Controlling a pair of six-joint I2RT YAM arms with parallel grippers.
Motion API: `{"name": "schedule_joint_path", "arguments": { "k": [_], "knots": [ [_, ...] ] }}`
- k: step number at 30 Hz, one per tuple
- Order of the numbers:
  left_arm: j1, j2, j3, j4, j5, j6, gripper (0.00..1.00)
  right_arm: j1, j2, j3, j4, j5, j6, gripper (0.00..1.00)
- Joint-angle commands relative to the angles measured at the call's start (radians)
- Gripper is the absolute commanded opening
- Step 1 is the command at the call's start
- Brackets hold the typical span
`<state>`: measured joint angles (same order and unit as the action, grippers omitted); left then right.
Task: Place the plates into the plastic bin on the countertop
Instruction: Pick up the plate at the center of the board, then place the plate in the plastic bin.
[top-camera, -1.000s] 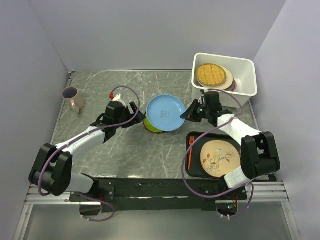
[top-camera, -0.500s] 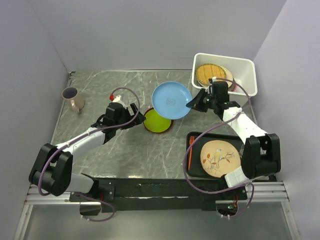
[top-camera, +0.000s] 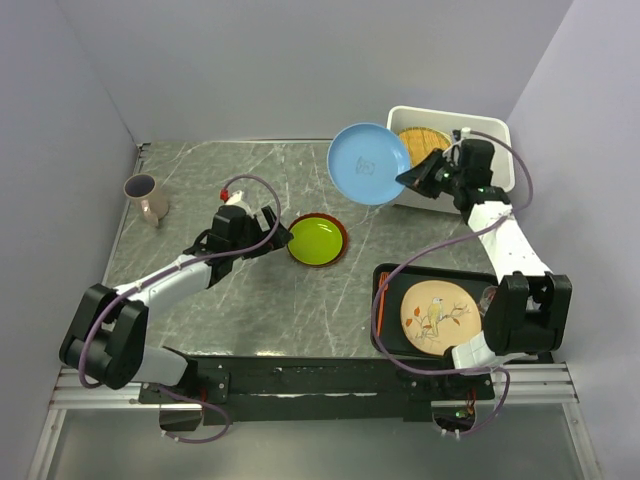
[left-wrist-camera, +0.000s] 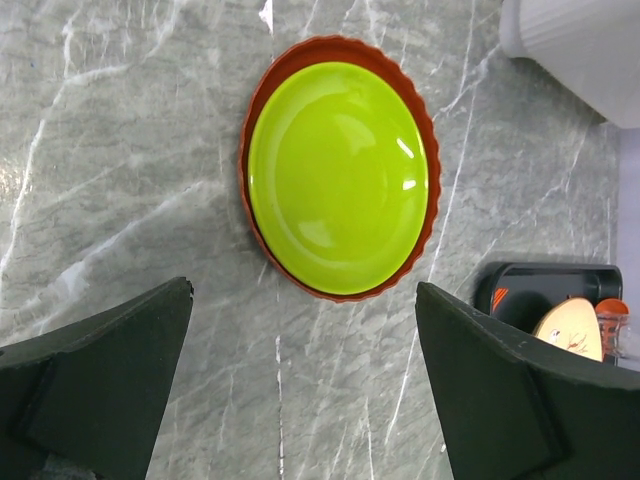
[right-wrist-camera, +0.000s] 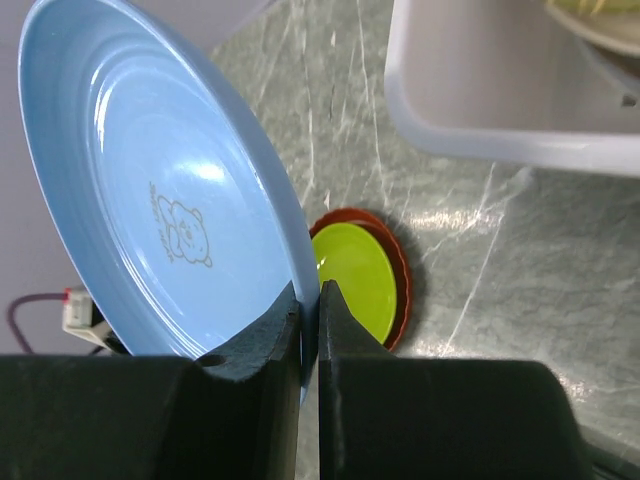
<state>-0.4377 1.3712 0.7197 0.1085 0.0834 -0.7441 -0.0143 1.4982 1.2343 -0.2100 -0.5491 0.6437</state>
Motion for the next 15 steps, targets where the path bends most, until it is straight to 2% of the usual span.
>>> {"name": "schedule_joint_path", "arguments": {
  "k": [1, 8, 15],
  "knots": [
    [-0.004, 0.012, 0.0, 0.036, 0.021, 0.014, 0.99, -0.047, 0.013, 0.088, 0.026, -0.049, 0.014, 0.03],
    [-0.004, 0.019, -0.003, 0.031, 0.024, 0.018, 0.99, -0.128, 0.042, 0.129, 0.038, -0.075, 0.039, 0.03],
    [-0.004, 0.009, -0.002, 0.025, 0.026, 0.029, 0.99, -0.214, 0.112, 0.244, 0.011, -0.052, 0.048, 0.04]
  ]
}}
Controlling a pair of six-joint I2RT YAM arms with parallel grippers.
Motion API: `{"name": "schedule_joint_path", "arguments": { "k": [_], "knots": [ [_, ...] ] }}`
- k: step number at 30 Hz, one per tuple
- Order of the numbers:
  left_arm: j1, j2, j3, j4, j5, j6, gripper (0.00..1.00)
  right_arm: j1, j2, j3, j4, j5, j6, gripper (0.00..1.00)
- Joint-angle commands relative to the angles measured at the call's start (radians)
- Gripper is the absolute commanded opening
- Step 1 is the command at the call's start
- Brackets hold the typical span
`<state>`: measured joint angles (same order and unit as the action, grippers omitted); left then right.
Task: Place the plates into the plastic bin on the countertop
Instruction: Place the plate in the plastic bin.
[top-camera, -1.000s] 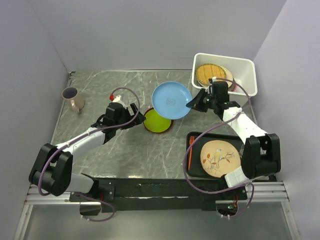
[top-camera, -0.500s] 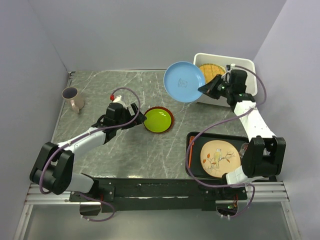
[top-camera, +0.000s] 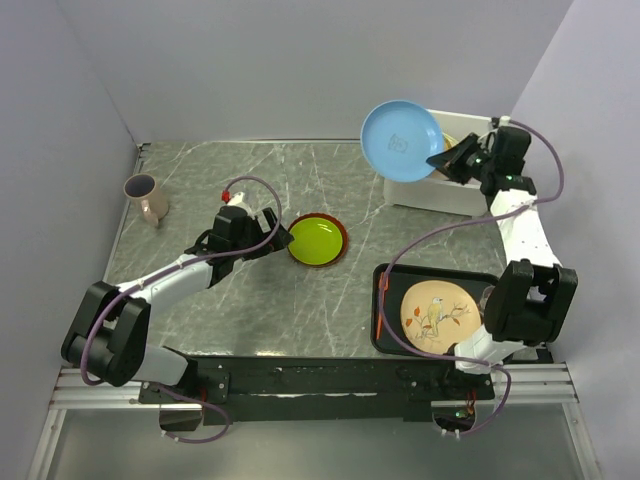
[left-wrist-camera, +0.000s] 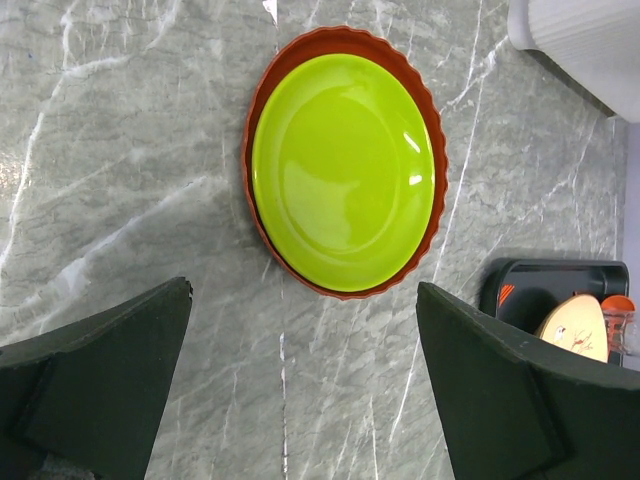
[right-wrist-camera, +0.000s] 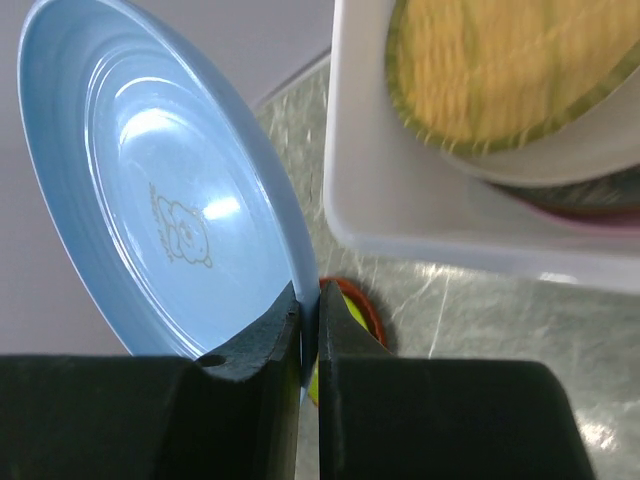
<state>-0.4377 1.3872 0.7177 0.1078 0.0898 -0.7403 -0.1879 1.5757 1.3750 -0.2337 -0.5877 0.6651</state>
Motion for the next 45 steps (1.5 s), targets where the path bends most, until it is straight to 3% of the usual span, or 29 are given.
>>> {"name": "schedule_joint_path", "arguments": {
  "k": [1, 16, 31, 45],
  "knots": [
    [-0.004, -0.005, 0.003, 0.026, 0.022, 0.025, 0.99, -0.059, 0.062, 0.116, 0.034, -0.02, 0.033, 0.04],
    [-0.004, 0.003, 0.0, 0.01, 0.01, 0.032, 0.99, -0.143, 0.248, 0.259, 0.034, -0.035, 0.079, 0.04],
    [-0.004, 0.012, 0.022, -0.033, -0.018, 0.035, 0.99, -0.148, 0.365, 0.338, 0.002, 0.025, 0.071, 0.08],
    [-0.004, 0.026, 0.025, -0.031, -0.015, 0.028, 0.99, -0.136, 0.405, 0.385, -0.046, 0.08, 0.048, 0.21]
  ]
}}
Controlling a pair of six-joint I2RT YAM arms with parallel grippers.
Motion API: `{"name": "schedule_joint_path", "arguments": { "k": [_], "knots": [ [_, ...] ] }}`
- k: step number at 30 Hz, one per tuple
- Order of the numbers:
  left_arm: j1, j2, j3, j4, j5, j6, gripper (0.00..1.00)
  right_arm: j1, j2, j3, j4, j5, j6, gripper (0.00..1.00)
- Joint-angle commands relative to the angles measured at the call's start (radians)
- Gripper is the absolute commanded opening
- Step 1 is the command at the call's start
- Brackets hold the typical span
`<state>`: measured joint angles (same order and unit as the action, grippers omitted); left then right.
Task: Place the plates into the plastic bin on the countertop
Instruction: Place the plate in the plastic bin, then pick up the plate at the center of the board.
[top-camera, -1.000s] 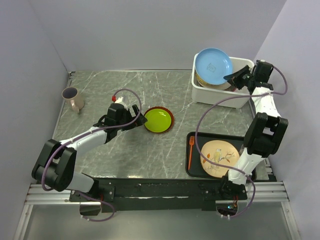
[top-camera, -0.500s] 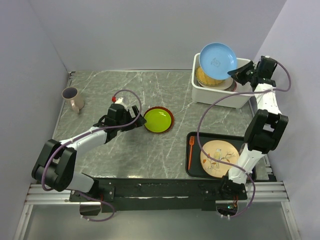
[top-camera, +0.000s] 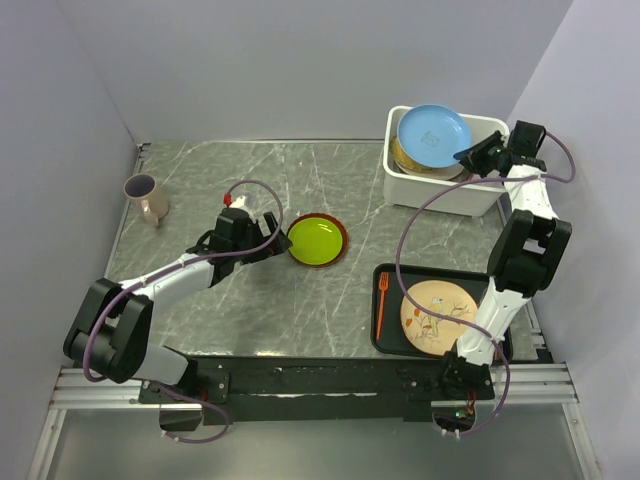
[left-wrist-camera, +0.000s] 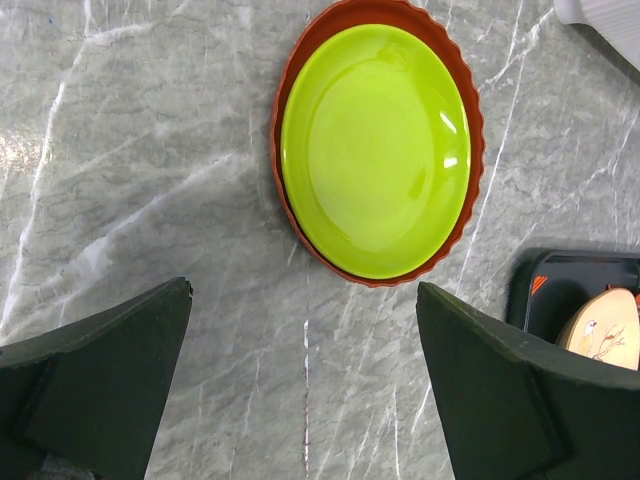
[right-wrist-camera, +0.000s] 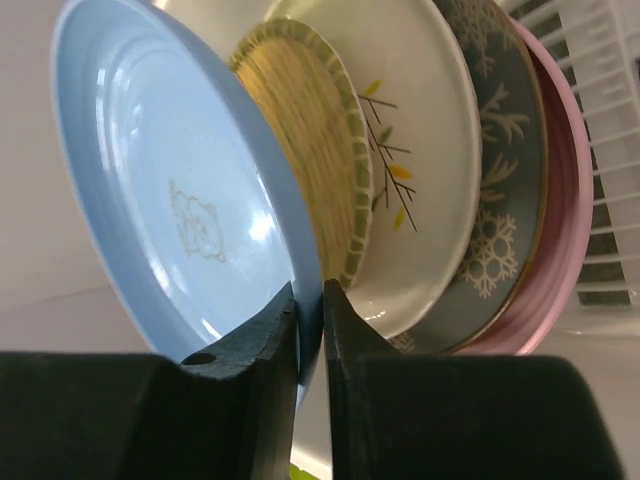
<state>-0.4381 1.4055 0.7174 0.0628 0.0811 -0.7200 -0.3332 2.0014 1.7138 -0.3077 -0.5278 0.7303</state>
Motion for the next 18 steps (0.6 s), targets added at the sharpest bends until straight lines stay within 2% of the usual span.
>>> {"name": "schedule_joint_path", "arguments": {
  "k": [1, 10, 15, 18],
  "knots": [
    [-0.004, 0.007, 0.025, 0.012, -0.006, 0.01, 0.99, 0.013, -0.027, 0.029, 0.036, 0.02, -0.016, 0.27],
    [-0.004, 0.021, 0.033, 0.026, -0.001, 0.008, 0.99, 0.028, -0.049, 0.006, 0.033, 0.048, -0.028, 0.6],
    [-0.004, 0.073, 0.034, 0.072, 0.022, 0.01, 0.99, 0.031, -0.136, -0.055, 0.07, 0.072, -0.029, 0.71],
    [-0.004, 0.108, 0.04, 0.103, 0.043, 0.008, 0.92, 0.033, -0.217, -0.123, 0.113, 0.086, -0.02, 0.74]
  ]
}}
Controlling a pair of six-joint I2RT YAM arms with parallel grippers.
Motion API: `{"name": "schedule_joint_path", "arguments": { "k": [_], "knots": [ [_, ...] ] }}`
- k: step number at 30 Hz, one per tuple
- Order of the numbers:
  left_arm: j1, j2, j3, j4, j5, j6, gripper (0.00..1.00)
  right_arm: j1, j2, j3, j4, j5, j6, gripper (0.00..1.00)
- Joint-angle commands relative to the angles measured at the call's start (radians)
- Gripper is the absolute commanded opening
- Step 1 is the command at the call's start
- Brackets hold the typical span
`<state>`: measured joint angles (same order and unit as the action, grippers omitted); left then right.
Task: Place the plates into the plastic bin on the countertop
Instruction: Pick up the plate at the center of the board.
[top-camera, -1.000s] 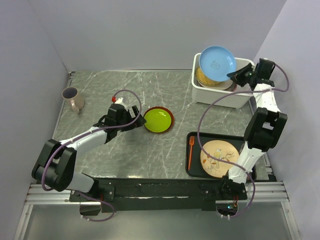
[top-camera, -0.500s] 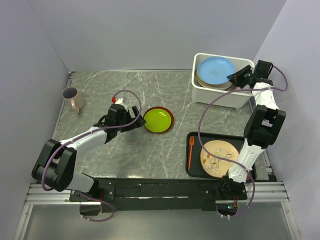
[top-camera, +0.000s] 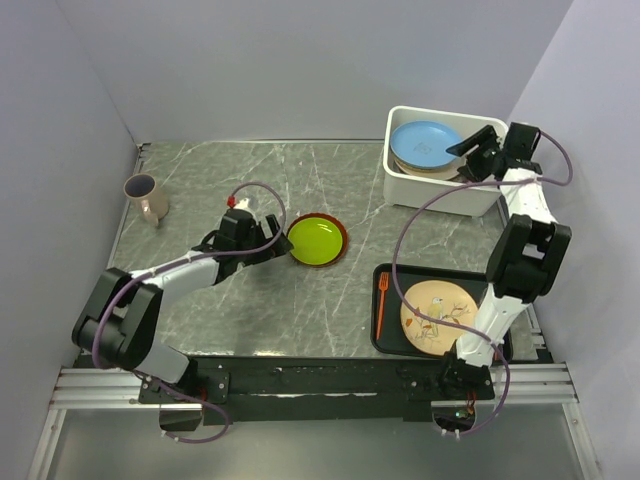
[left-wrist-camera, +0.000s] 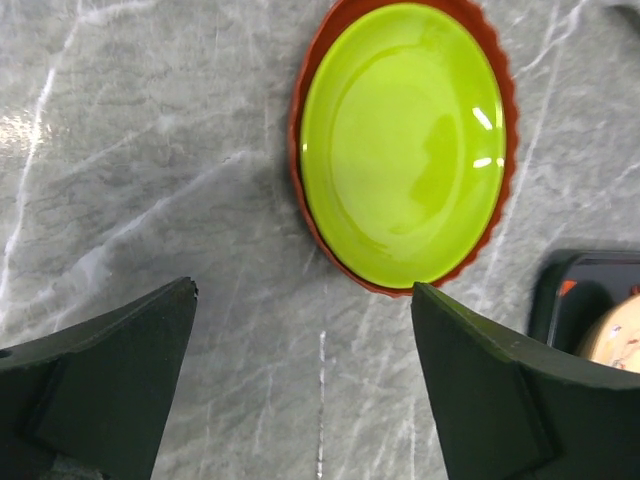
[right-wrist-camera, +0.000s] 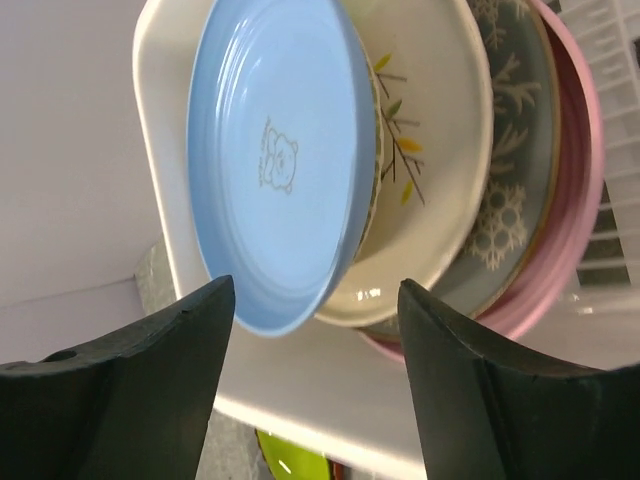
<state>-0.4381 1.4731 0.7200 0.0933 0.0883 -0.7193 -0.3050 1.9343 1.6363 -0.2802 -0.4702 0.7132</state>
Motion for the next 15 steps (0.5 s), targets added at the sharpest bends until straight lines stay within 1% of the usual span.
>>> {"name": "schedule_joint_path", "arguments": {
  "k": [1, 5, 6, 8, 9, 11, 12, 15],
  "knots": [
    [-0.004, 0.049, 0.039, 0.082, 0.037, 0.004, 0.9, 0.004, -0.188, -0.074, 0.093, 0.027, -0.001, 0.74],
    [-0.004, 0.065, 0.047, 0.109, 0.044, -0.002, 0.81, 0.026, -0.294, -0.156, 0.125, 0.034, -0.008, 0.75],
    [-0.004, 0.069, 0.048, 0.111, 0.044, -0.002, 0.76, 0.044, -0.317, -0.176, 0.127, 0.038, -0.011, 0.75],
    [-0.004, 0.07, 0.061, 0.109, 0.036, 0.001, 0.71, 0.067, -0.388, -0.233, 0.141, 0.05, -0.02, 0.75],
    [-0.004, 0.075, 0.065, 0.106, 0.036, 0.004, 0.66, 0.102, -0.414, -0.271, 0.148, 0.059, -0.033, 0.75],
    [-0.004, 0.085, 0.084, 0.102, 0.042, 0.006, 0.62, 0.148, -0.474, -0.305, 0.145, 0.09, -0.047, 0.75],
    [-0.004, 0.09, 0.088, 0.102, 0.045, 0.004, 0.59, 0.197, -0.501, -0.329, 0.147, 0.096, -0.061, 0.74],
    [-0.004, 0.108, 0.107, 0.108, 0.054, 0.0, 0.55, 0.3, -0.517, -0.362, 0.124, 0.125, -0.09, 0.74]
  ]
}}
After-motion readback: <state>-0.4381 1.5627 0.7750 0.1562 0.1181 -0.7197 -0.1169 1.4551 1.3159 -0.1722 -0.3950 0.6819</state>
